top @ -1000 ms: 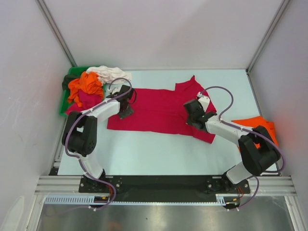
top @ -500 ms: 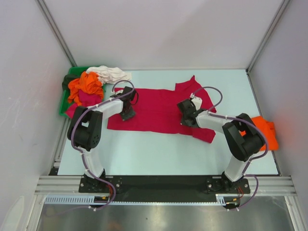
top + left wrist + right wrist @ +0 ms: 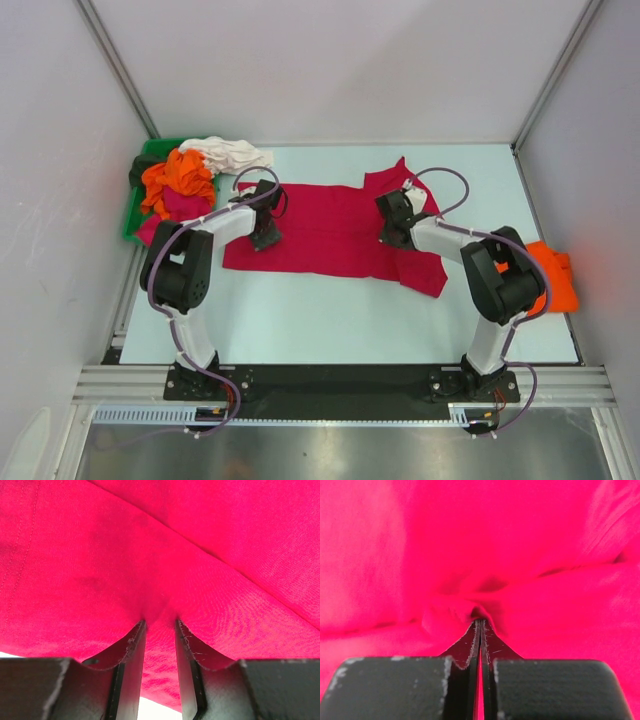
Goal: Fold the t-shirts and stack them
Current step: Fold the flattened tshirt in 1/3 of the way, then grap the side of the flattened tshirt furthest away from the robot with both arms
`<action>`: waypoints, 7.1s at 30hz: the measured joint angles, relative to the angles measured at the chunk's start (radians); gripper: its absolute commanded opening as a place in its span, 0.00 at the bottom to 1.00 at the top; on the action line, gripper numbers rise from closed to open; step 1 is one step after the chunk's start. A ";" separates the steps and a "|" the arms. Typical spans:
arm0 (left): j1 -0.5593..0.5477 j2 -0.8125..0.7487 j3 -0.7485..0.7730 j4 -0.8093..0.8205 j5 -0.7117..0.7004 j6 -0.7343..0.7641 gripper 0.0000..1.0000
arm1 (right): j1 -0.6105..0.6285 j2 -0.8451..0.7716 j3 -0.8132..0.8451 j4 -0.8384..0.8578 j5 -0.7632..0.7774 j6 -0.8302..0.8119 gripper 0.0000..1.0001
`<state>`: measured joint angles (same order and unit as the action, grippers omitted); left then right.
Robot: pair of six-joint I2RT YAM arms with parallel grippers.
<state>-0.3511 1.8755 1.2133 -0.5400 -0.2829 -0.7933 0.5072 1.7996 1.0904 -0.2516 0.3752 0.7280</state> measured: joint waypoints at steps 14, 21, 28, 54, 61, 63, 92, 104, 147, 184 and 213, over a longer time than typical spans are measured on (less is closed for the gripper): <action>0.000 0.000 0.000 0.000 0.000 0.000 0.35 | -0.161 0.208 0.253 -0.002 0.000 -0.053 0.00; 0.000 -0.005 -0.008 0.006 0.000 0.000 0.35 | -0.169 0.234 0.315 0.002 0.001 -0.088 0.31; 0.000 -0.007 -0.009 0.008 0.005 0.000 0.35 | -0.105 0.007 0.137 -0.006 -0.009 -0.099 0.41; -0.016 -0.050 -0.065 0.034 0.032 -0.002 0.34 | -0.019 -0.005 -0.051 0.001 0.026 -0.014 0.18; -0.019 -0.072 -0.078 0.017 0.025 -0.002 0.34 | -0.029 -0.002 -0.038 0.000 0.028 -0.014 0.17; -0.019 -0.093 -0.081 0.004 0.024 -0.002 0.34 | -0.034 0.002 -0.026 0.000 0.028 -0.016 0.17; -0.105 -0.059 -0.063 0.003 0.074 -0.018 0.34 | -0.140 0.214 0.278 -0.009 0.029 -0.078 0.17; -0.105 -0.060 -0.066 0.004 0.067 -0.009 0.34 | -0.131 0.224 0.300 0.005 0.019 -0.127 0.39; 0.022 -0.034 0.151 -0.069 0.051 0.121 0.33 | -0.308 0.798 1.312 -0.244 -0.105 -0.222 0.40; 0.022 0.065 0.122 -0.014 0.060 0.113 0.32 | -0.138 0.113 0.127 -0.067 -0.042 -0.118 0.26; -0.074 -0.222 -0.288 0.117 0.084 0.065 0.31 | 0.011 -0.232 -0.292 -0.054 0.008 0.092 0.27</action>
<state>-0.4252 1.6531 0.9249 -0.4232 -0.1989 -0.7284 0.5182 1.5681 0.7986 -0.3058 0.3832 0.8204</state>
